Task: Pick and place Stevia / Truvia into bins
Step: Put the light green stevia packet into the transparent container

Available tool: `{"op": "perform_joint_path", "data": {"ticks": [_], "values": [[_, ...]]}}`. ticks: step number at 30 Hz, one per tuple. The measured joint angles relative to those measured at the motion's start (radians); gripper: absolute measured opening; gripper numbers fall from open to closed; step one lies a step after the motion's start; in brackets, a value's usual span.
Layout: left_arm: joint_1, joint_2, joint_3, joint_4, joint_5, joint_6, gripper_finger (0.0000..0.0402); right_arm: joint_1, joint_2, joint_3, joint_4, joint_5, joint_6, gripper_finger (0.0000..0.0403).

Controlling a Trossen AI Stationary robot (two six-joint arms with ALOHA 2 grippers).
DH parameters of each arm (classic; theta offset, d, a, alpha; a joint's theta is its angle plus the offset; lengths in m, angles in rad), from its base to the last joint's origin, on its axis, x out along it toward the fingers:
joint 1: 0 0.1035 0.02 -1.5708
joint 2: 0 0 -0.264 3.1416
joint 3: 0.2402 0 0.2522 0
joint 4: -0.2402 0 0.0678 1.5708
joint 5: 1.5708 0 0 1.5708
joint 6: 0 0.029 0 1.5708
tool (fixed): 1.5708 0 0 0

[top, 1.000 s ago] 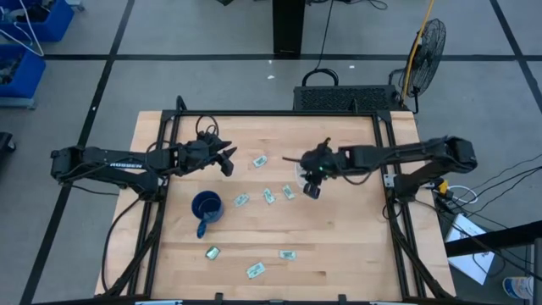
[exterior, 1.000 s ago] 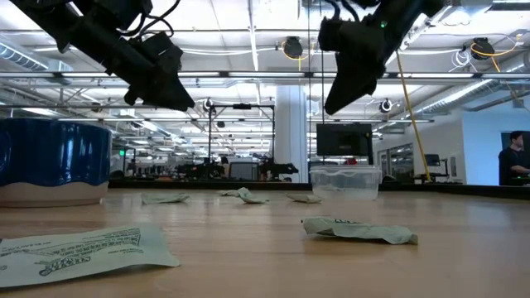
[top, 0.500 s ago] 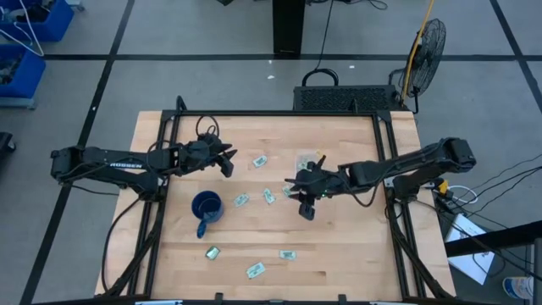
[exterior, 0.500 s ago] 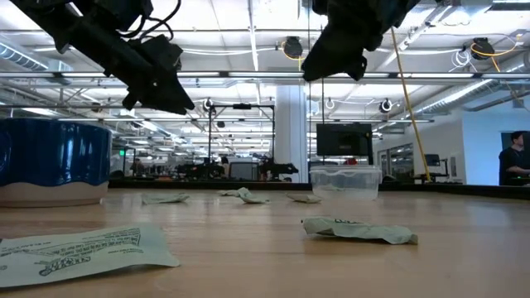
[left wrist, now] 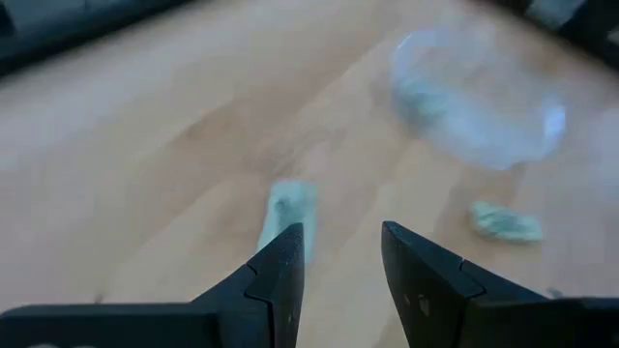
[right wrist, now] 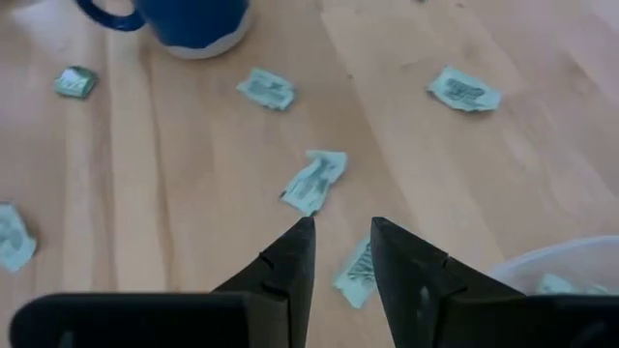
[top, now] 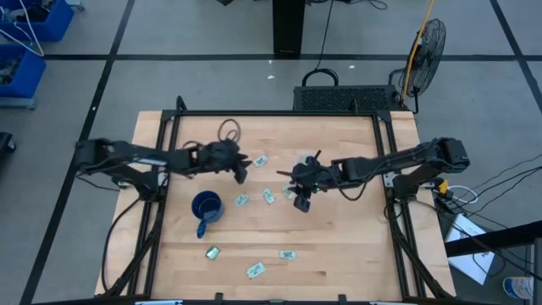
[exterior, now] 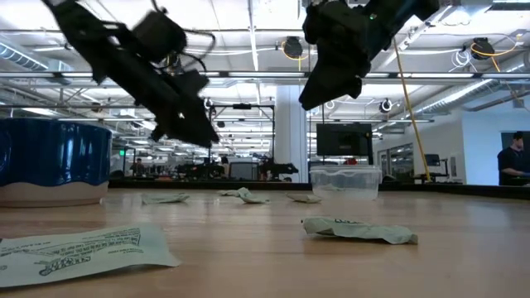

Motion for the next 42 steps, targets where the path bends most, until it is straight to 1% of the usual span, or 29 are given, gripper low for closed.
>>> {"op": "perform_joint_path", "data": {"ticks": [3, 5, 9, 12, 15, 19, 21, 24, 28, 29, 33, 38, 42], "values": [[0.043, 0.114, 0.074, -0.052, 0.041, -0.011, 0.0145, -0.021, 0.0, 0.0, -0.002, -0.001, -0.028, 0.0096], [0.062, 0.188, 0.118, -0.072, 0.058, 0.01, 0.0145, -0.029, 0.0, 0.0, -0.008, 0.0, -0.046, 0.0096], [0.085, 0.308, 0.181, -0.074, 0.037, 0.048, 0.0145, -0.035, 0.0, 0.0, -0.015, 0.0, -0.049, 0.0096], [0.105, 0.37, 0.207, -0.074, 0.022, 0.045, 0.0145, -0.035, 0.0, 0.0, -0.034, -0.001, -0.058, 0.0096], [0.113, 0.406, 0.217, -0.07, 0.021, 0.053, 0.0145, -0.035, 0.0, 0.0, -0.067, -0.001, -0.071, 0.0096], [0.115, 0.422, 0.22, -0.065, 0.025, 0.074, 0.0143, -0.034, 0.0, -0.001, -0.081, 0.0, -0.069, 0.0096], [0.111, 0.423, 0.22, -0.065, 0.033, 0.081, 0.0132, -0.034, 0.0, -0.015, -0.073, -0.001, -0.068, 0.0096], [0.1, 0.417, 0.218, -0.07, 0.035, 0.098, 0.0095, -0.033, 0.0, -0.044, -0.075, -0.001, -0.042, 0.0096], [0.088, 0.417, 0.218, -0.07, 0.053, 0.104, 0.0024, -0.025, 0.0, -0.103, -0.076, -0.002, 0.044, 0.0096], [0.087, 0.417, 0.218, -0.069, 0.056, 0.104, 0.0013, -0.019, 0.0, -0.119, -0.079, -0.002, 0.066, 0.0096], [0.086, 0.413, 0.217, -0.057, 0.056, 0.101, 0.0006, 0.028, 0.0, -0.165, -0.074, -0.002, 0.15, 0.0096], [0.073, 0.363, 0.223, 0.03, 0.118, 0.099, 0.0003, 0.109, 0.0, -0.201, -0.073, 0.0, 0.249, 0.0096], [0.045, 0.317, 0.291, 0.042, 0.144, 0.123, 0.0003, 0.173, 0.0, -0.225, -0.07, 0.031, 0.335, 0.0096]]}}
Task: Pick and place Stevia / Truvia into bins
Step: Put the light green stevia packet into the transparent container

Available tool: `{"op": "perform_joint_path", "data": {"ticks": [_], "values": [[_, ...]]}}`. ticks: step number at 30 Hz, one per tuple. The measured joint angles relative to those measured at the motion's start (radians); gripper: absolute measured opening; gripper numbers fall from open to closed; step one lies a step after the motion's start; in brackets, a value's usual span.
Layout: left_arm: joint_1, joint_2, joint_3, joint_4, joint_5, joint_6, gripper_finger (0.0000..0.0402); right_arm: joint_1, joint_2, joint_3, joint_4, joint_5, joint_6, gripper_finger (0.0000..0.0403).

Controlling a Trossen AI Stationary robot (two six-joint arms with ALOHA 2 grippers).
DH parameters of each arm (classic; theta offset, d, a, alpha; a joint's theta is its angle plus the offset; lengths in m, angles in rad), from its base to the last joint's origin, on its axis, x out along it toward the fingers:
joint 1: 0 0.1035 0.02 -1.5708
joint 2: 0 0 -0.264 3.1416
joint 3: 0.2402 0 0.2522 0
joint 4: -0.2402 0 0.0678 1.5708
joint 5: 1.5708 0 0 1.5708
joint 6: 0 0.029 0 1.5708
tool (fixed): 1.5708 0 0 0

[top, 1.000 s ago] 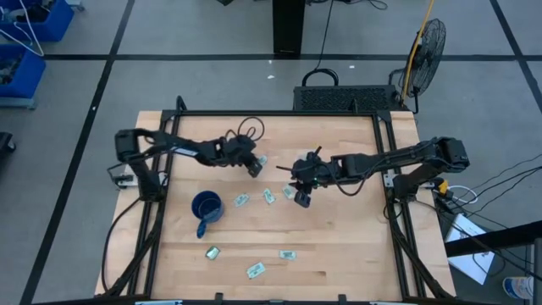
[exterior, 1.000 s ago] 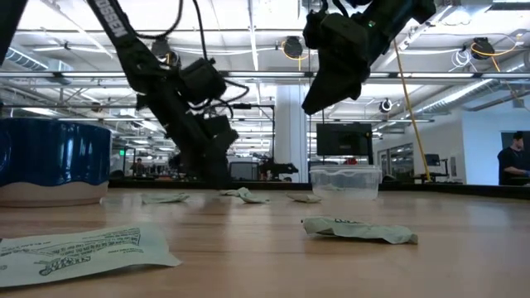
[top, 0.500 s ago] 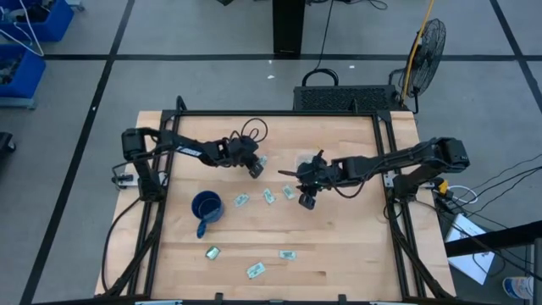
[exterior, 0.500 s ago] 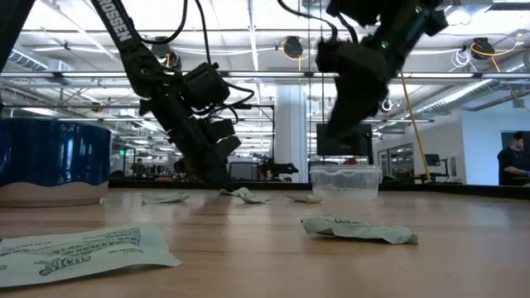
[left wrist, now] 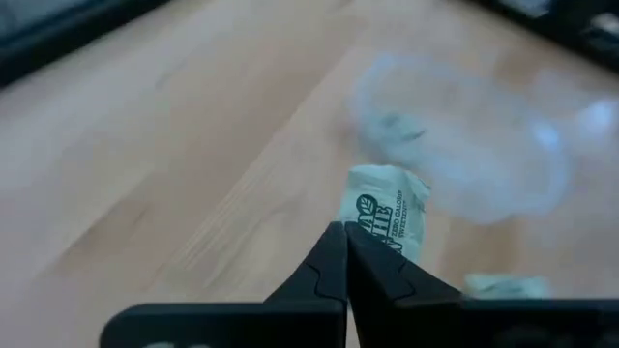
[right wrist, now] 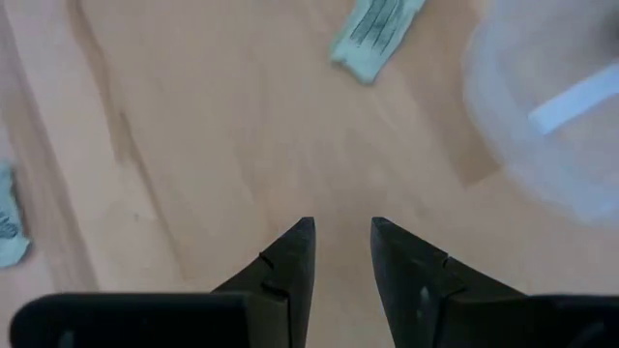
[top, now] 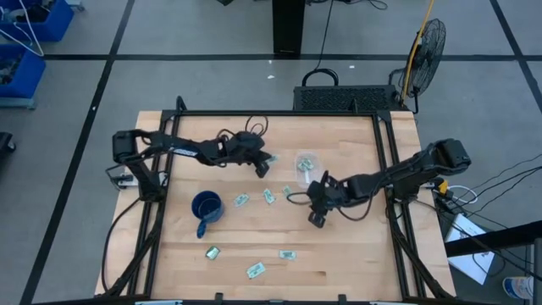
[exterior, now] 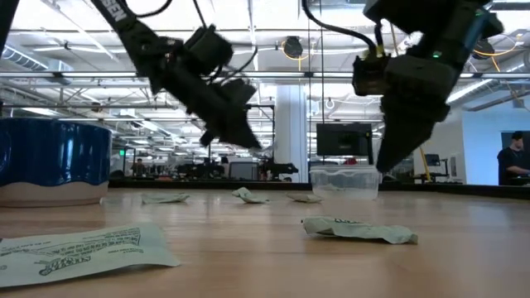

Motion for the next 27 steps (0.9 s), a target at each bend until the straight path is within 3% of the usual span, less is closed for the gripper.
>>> {"op": "perform_joint_path", "data": {"ticks": [6, 13, 20, 27], "values": [[-0.064, 0.012, 0.193, -0.038, -0.006, 0.092, 0.0002, 0.077, 0.0, -0.036, 0.003, 0.023, 0.123, 0.0096], [-0.114, 0.145, 0.377, -0.122, -0.054, 0.133, 0.0002, 0.132, 0.0, -0.072, 0.014, 0.025, 0.219, 0.0096], [-0.132, 0.324, 0.495, -0.137, -0.046, 0.142, 0.0003, 0.174, 0.0, -0.101, 0.025, 0.024, 0.256, 0.0095], [-0.131, 0.392, 0.539, -0.184, -0.014, 0.136, 0.0023, 0.197, 0.0, -0.103, 0.03, 0.024, 0.255, 0.0095]]}}
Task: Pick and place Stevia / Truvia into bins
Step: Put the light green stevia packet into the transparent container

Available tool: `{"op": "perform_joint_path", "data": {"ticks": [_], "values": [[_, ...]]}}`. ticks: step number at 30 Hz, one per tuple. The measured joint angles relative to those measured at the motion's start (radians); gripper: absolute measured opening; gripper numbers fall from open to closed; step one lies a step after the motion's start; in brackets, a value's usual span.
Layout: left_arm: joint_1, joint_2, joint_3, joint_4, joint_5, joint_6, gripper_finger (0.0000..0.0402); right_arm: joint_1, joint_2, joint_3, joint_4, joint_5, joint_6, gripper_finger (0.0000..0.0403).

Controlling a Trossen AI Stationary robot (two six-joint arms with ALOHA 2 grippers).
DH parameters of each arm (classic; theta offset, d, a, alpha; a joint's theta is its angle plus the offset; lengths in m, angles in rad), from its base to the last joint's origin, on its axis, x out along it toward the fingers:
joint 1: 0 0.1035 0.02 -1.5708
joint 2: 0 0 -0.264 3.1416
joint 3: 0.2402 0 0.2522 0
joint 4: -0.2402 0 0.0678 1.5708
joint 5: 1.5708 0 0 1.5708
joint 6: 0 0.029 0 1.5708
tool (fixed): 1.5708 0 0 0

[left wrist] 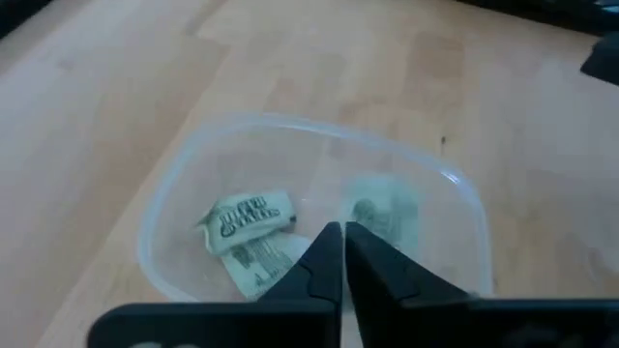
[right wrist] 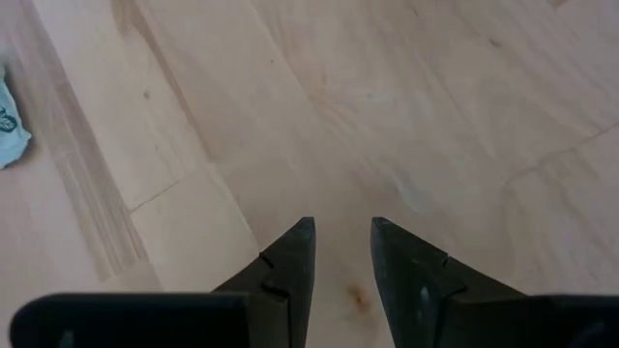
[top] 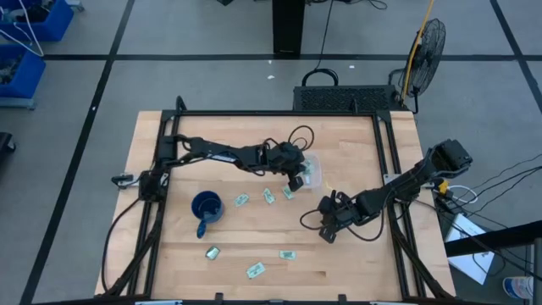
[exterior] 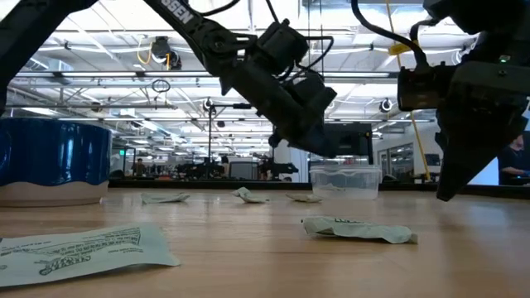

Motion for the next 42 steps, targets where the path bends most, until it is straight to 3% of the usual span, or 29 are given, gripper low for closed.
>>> {"op": "perform_joint_path", "data": {"ticks": [9, 15, 20, 27, 32, 42], "values": [[0.002, -0.02, 0.004, -0.041, -0.025, 0.06, 0.0073, 0.0, 0.0, 0.0, 0.001, 0.002, 0.004, 0.0095], [0.014, -0.181, 0.037, -0.234, -0.026, 0.161, 0.0076, 0.0, 0.0, 0.0, 0.065, 0.038, -0.036, 0.0095], [0.016, -0.369, 0.041, -0.419, -0.053, 0.223, 0.0076, -0.004, 0.0, -0.001, 0.255, 0.187, -0.232, 0.0095], [0.016, -0.608, 0.042, -0.65, -0.184, 0.242, 0.0076, 0.008, 0.025, 0.0, 0.677, 0.164, -0.556, 0.0095], [0.016, -0.708, 0.042, -0.768, -0.277, 0.196, 0.0076, 0.055, 0.102, 0.01, 0.895, 0.068, -0.739, 0.0095], [0.014, -0.735, 0.04, -0.816, -0.291, 0.138, 0.0076, 0.141, 0.451, 0.2, 0.845, 0.048, -0.821, 0.0104]]}}
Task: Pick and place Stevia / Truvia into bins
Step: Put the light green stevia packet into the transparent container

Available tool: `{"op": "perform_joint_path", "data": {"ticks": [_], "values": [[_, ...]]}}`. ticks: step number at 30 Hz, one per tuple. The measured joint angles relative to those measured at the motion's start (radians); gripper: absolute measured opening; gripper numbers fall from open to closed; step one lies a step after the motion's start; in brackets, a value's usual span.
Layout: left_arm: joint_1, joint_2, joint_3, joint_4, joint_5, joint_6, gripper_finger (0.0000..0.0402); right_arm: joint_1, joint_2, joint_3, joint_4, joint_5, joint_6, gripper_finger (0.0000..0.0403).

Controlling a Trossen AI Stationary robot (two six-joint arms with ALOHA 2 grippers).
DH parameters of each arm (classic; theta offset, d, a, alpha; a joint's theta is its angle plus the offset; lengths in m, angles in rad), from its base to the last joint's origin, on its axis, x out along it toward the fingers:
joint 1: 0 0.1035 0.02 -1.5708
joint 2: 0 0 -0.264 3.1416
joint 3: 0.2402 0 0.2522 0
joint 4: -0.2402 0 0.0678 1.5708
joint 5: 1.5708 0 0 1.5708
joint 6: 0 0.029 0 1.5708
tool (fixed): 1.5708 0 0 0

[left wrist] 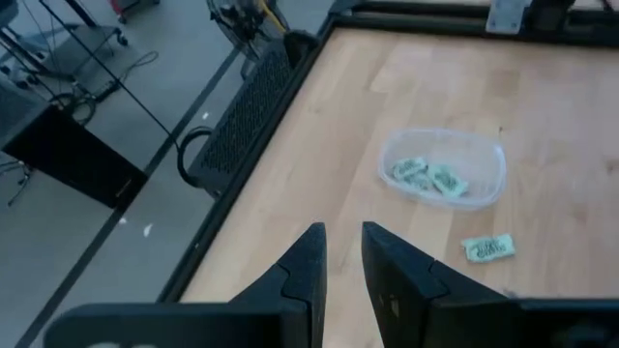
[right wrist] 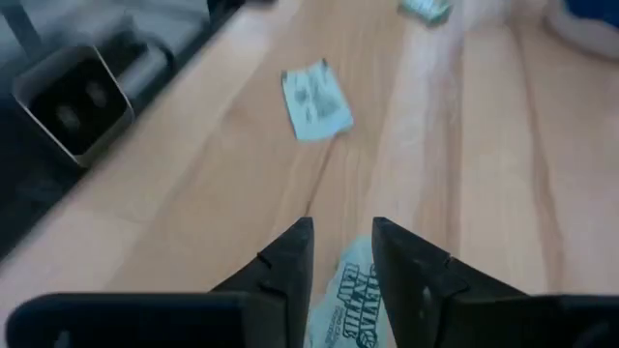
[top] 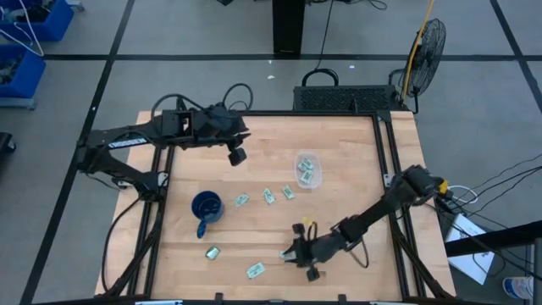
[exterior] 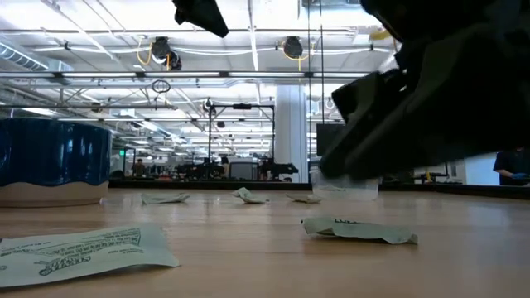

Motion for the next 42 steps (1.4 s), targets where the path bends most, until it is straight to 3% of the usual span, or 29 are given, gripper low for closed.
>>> {"op": "perform_joint_path", "data": {"ticks": [7, 13, 22, 26, 34, 42], "values": [[0.0, 0.031, -0.001, -0.008, 0.006, -0.031, 0.0076, 0.001, 0.042, 0.069, -0.107, 0.014, 0.032, 0.0149], [-0.004, 0.03, -0.042, 0.01, 0.032, -0.038, 0.0076, 0.025, 0.042, 0.066, -0.135, 0.142, -0.006, 0.0186], [-0.005, 0.03, -0.048, 0.007, 0.032, -0.034, 0.0076, 0.026, 0.039, -0.012, -0.125, 0.121, 0.173, 0.0216], [-0.005, 0.03, -0.048, 0.006, 0.031, -0.033, 0.0076, 0.021, 0.036, -0.051, -0.119, 0.117, 0.226, 0.0203], [-0.005, 0.03, -0.048, 0.006, 0.03, -0.015, 0.0076, 0.016, 0.037, -0.068, -0.125, 0.117, 0.234, 0.0125], [-0.005, 0.03, -0.048, 0.006, 0.03, -0.005, 0.0076, -0.015, -0.051, -0.073, -0.189, 0.102, 0.118, 0.0094]]}}
